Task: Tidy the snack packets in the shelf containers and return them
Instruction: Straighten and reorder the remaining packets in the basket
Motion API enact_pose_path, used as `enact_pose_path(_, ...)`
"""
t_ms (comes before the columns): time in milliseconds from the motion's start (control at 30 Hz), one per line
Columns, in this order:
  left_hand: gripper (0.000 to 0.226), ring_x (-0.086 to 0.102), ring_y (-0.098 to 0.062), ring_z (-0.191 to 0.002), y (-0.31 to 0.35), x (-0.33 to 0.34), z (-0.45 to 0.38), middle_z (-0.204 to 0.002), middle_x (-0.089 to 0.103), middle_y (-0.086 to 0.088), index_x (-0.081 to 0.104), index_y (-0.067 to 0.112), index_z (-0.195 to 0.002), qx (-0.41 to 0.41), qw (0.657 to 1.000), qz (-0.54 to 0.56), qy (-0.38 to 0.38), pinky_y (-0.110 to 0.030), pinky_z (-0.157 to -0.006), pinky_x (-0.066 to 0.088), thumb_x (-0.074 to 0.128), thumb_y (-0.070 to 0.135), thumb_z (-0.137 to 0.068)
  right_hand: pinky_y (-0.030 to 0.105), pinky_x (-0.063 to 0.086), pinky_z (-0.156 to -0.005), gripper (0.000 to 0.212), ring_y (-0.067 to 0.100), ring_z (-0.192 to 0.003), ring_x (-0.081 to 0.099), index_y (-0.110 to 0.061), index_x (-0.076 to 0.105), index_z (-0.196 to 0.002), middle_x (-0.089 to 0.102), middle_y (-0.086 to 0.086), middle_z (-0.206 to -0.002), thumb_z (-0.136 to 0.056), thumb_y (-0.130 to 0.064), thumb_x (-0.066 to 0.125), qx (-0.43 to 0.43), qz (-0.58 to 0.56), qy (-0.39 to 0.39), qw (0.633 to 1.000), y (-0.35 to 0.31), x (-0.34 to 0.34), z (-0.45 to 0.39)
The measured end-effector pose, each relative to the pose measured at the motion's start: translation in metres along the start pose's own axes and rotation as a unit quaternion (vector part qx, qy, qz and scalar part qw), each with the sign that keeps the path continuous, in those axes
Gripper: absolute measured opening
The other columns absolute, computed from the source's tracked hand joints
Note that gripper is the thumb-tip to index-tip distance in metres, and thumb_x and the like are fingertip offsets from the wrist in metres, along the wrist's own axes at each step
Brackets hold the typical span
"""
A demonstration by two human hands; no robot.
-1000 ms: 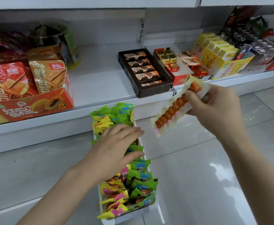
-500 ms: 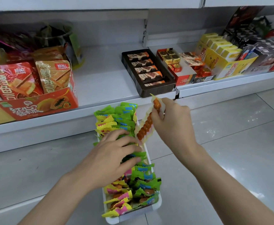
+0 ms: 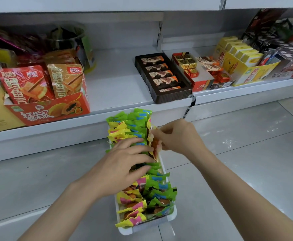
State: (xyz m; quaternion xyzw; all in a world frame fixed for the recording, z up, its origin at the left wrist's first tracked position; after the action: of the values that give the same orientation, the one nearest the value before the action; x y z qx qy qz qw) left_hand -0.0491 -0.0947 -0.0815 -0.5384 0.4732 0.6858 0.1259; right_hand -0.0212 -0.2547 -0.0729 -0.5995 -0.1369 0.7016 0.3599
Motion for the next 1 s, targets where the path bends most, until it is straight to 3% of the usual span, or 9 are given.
enact_pose_path(100,0.024,0.029,-0.009,-0.144,0.0,-0.002,0.001,-0.136,0.055,0.023,0.071,0.037,-0.118,0.009,1.0,0.012,0.012,-0.038,-0.116,0.029,0.057,0.036,-0.098,0.019,0.052,-0.055,0.028,0.015,-0.062,0.072,-0.012,0.077,-0.067,0.072,0.003,-0.059,-0.088,-0.028,0.068,-0.021,-0.026,0.035,0.999,-0.004,-0.006,0.004)
enact_pose_path(200,0.023,0.032,-0.009,-0.143,-0.001,-0.004,0.001,-0.136,0.056,0.021,0.073,0.034,-0.115,0.012,0.999,0.021,0.027,-0.039,-0.116,0.031,0.058,0.035,-0.098,0.037,0.058,-0.066,0.023,0.031,-0.071,0.071,-0.002,0.076,-0.071,0.072,0.017,-0.068,-0.087,-0.018,0.069,-0.038,0.007,0.009,0.999,-0.005,0.015,0.005)
enact_pose_path(267,0.023,0.032,-0.008,-0.143,0.0,-0.005,0.002,-0.138,0.055,0.018,0.073,0.033,-0.114,0.011,0.999,0.028,0.034,-0.038,-0.116,0.032,0.057,0.036,-0.097,0.042,0.058,-0.07,0.021,0.033,-0.072,0.071,-0.002,0.076,-0.074,0.073,0.018,-0.071,-0.086,-0.019,0.071,-0.036,0.0,0.004,0.999,0.002,0.021,0.004)
enact_pose_path(367,0.025,0.033,-0.007,-0.142,-0.001,-0.007,0.004,-0.138,0.056,0.016,0.073,0.032,-0.114,0.014,0.999,0.029,0.044,-0.036,-0.116,0.032,0.055,0.037,-0.096,0.031,0.059,-0.07,0.01,0.017,-0.066,0.071,-0.011,0.074,-0.081,0.074,0.003,-0.081,-0.081,-0.019,0.08,-0.055,-0.059,0.031,0.996,0.009,0.013,0.004)
enact_pose_path(433,0.024,0.033,-0.007,-0.143,-0.001,-0.006,0.004,-0.139,0.055,0.016,0.072,0.033,-0.115,0.013,0.999,0.032,0.042,-0.036,-0.116,0.031,0.057,0.036,-0.096,0.02,0.056,-0.066,0.016,0.006,-0.066,0.068,-0.02,0.071,-0.088,0.067,-0.007,-0.091,-0.078,-0.019,0.083,-0.112,-0.066,0.046,0.99,0.006,0.007,0.013)
enact_pose_path(533,0.024,0.031,-0.007,-0.144,-0.002,-0.006,0.004,-0.14,0.055,0.015,0.071,0.034,-0.116,0.011,0.998,0.035,0.042,-0.037,-0.116,0.031,0.058,0.035,-0.097,0.02,0.054,-0.066,0.009,0.005,-0.075,0.064,-0.026,0.077,-0.087,0.061,-0.014,-0.09,-0.08,-0.022,0.081,-0.189,-0.024,0.019,0.982,0.002,0.009,0.03)
enact_pose_path(733,0.022,0.031,-0.005,-0.143,-0.001,-0.007,0.002,-0.14,0.054,0.017,0.072,0.033,-0.115,0.016,0.998,0.029,0.047,-0.034,-0.117,0.029,0.062,0.032,-0.096,0.016,0.048,-0.066,0.013,0.004,-0.071,0.063,-0.031,0.08,-0.085,0.066,-0.014,-0.085,-0.076,-0.041,0.082,-0.149,-0.003,0.017,0.989,0.008,0.008,0.034)
enact_pose_path(900,0.024,0.043,-0.004,-0.135,-0.001,-0.018,-0.006,-0.135,0.059,0.012,0.069,0.023,-0.115,0.006,0.998,0.022,0.061,-0.035,-0.114,0.034,0.059,0.02,-0.093,0.028,0.051,-0.067,0.006,0.008,-0.065,0.061,-0.019,0.08,-0.077,0.066,-0.007,-0.079,-0.079,-0.016,0.076,-0.172,0.01,0.046,0.984,-0.007,0.015,0.042)
enact_pose_path(1000,0.034,0.035,-0.004,-0.139,0.003,-0.023,-0.016,-0.145,0.051,0.011,0.056,0.02,-0.133,-0.002,0.998,0.003,0.065,-0.03,-0.118,0.027,0.049,0.02,-0.101,0.023,0.051,-0.067,0.009,0.008,-0.068,0.063,-0.017,0.078,-0.071,0.068,-0.008,-0.074,-0.079,-0.013,0.077,-0.135,-0.056,0.049,0.988,0.009,0.009,0.048)
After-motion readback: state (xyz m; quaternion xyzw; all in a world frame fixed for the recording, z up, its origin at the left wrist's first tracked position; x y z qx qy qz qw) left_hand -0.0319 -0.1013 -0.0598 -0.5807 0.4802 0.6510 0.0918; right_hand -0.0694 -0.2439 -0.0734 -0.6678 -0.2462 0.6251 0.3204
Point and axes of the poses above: each hand's wrist, its own z-axis away from the middle knuckle, its own x-axis out of the palm, y = z × x, the point moved 8 cm from there along -z, towards the middle knuckle
